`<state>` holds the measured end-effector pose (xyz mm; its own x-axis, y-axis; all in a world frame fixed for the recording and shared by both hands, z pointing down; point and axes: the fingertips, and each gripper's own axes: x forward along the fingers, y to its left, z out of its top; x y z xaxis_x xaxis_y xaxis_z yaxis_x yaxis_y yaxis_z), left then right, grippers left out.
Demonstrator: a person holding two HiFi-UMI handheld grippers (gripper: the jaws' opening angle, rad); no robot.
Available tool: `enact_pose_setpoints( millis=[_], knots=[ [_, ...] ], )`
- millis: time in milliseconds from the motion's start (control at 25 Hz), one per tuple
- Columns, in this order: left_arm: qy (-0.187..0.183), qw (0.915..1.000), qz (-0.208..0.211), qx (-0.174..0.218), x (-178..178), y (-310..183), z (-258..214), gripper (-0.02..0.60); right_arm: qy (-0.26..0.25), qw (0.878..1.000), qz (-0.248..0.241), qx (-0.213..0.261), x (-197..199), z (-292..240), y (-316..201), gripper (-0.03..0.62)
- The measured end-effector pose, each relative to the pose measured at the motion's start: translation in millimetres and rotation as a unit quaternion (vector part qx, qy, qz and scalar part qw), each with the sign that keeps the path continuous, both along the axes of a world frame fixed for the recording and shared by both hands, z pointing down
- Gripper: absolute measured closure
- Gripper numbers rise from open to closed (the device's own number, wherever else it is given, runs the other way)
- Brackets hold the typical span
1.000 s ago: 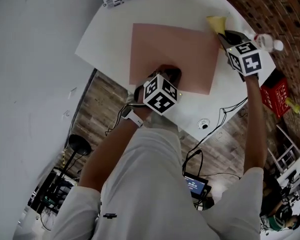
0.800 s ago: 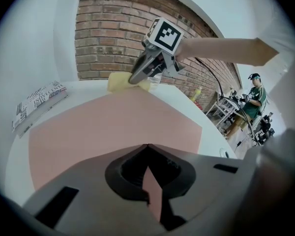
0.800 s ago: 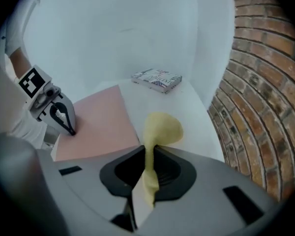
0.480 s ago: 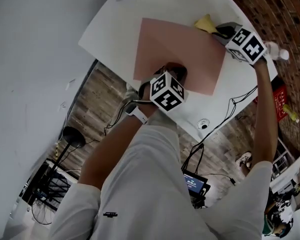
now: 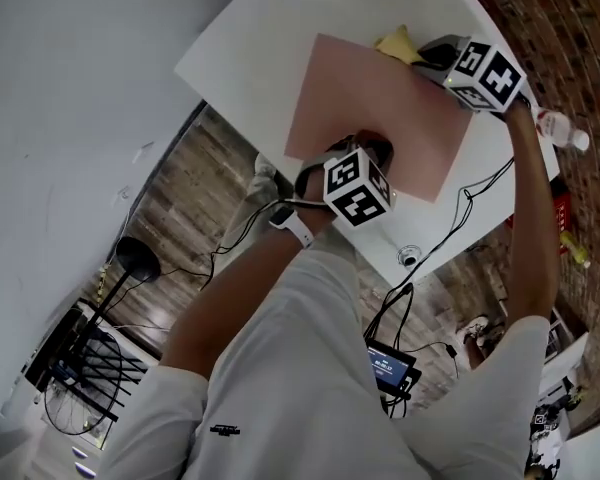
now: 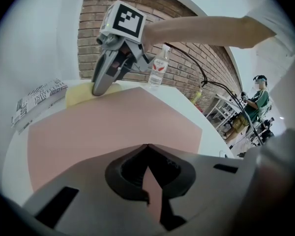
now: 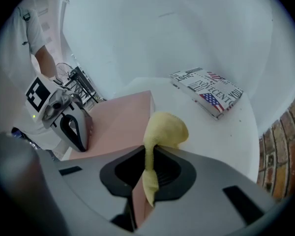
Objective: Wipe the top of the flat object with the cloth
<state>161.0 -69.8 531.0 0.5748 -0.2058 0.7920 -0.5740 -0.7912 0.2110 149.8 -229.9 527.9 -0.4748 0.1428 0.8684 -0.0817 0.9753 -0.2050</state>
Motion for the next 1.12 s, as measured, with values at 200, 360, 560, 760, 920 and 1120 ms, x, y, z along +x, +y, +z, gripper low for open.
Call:
enact_pose_setpoints(
  millis=[200,360,560,760,920,1120],
  knots=[
    [0.001,1.0000,0.000,0.002,1.8,0.0,-0.3,0.565,-0.003,1.000,-0.025,0.002,-35.5,-0.2,-3.6,0.543],
    [0.004,1.0000,0.001,0.001,2.1,0.6,-0.9,0.565,-0.008,0.999,-0.040,0.003,-63.8,-0.4,-5.3,0.543],
    [0.004,1.0000,0.003,0.002,2.8,0.5,-1.3,0.565,-0.023,0.999,-0.045,-0.005,-98.3,-0.3,-9.0,0.543],
    [0.007,1.0000,0.004,0.005,3.0,-1.6,-3.0,0.565,-0.032,0.998,-0.059,0.002,-131.5,-1.0,-12.1,0.543],
    [0.008,0.9999,0.004,0.007,4.5,-2.1,-2.3,0.565,-0.043,0.997,-0.069,0.004,-155.1,-2.8,-14.0,0.543],
    [0.011,0.9999,0.007,0.011,5.2,-2.5,-3.0,0.565,-0.053,0.992,-0.117,0.014,-183.2,-8.0,-8.2,0.545]
  ],
)
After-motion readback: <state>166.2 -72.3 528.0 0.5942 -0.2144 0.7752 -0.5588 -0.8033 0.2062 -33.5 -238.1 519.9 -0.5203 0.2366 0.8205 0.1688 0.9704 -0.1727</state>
